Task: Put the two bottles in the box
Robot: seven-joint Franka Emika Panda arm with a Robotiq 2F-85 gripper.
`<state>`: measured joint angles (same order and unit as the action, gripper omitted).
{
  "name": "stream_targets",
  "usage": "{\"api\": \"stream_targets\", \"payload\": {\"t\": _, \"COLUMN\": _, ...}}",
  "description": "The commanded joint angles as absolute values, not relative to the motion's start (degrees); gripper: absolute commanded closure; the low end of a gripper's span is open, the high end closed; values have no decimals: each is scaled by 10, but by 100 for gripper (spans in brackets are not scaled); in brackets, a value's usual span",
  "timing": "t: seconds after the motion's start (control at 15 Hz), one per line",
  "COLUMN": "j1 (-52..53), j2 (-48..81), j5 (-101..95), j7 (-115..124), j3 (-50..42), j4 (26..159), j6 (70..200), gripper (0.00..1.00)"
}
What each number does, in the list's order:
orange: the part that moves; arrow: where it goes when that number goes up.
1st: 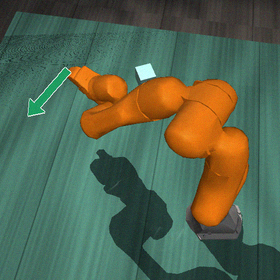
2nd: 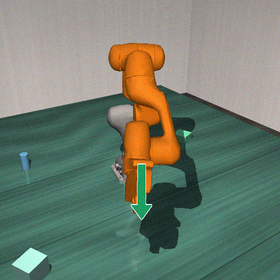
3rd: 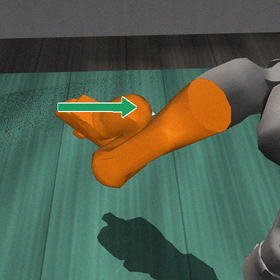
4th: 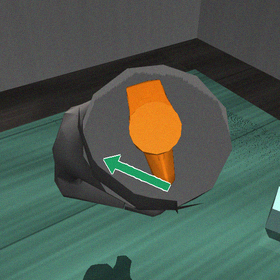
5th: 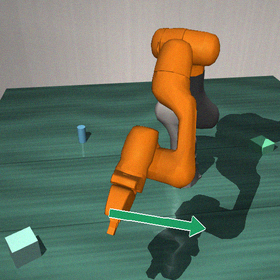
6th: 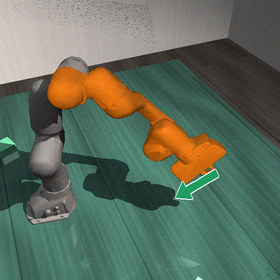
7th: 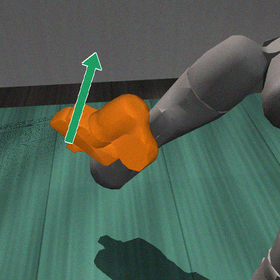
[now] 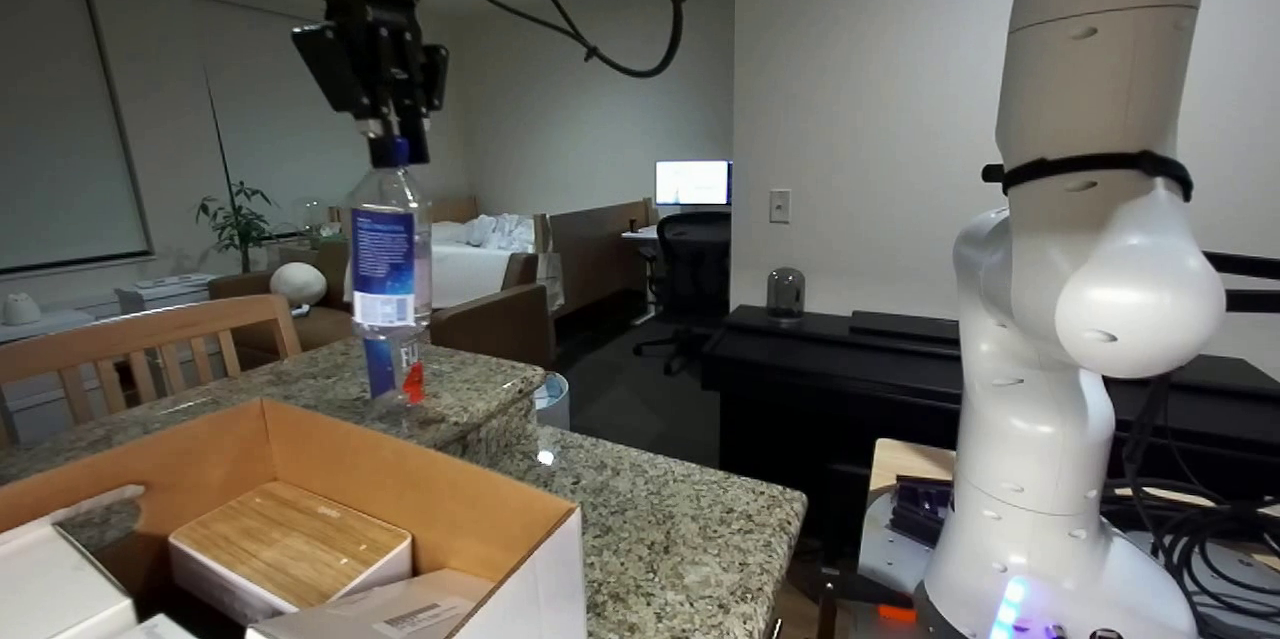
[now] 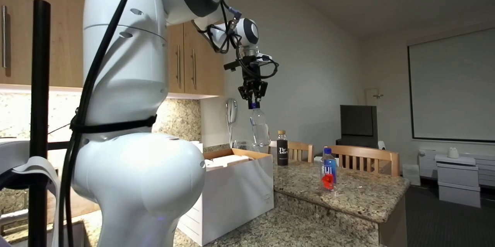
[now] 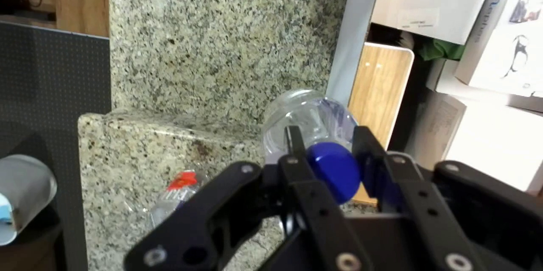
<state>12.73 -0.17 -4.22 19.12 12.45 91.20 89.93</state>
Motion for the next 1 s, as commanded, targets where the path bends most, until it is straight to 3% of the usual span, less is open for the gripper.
{"api": "stream_targets", "payload": {"t": 0.0, "j1": 152, "j2": 60, "j5": -93, "j7": 228, "j3": 148, "j4": 841, "j6": 927, "gripper": 85}}
{"api": "stream_targets", "payload": {"t": 0.4, "j1": 192, "j2": 204, "j5": -106, "j7": 213, "j3": 138, "j4": 745, "j6": 953, "gripper": 85}}
{"api": "stream_targets", "payload": {"t": 0.93, "j1": 234, "j2": 338, "j5": -93, "j7": 209, "j3": 100, "j4": 611, "j6": 888, "gripper": 85}}
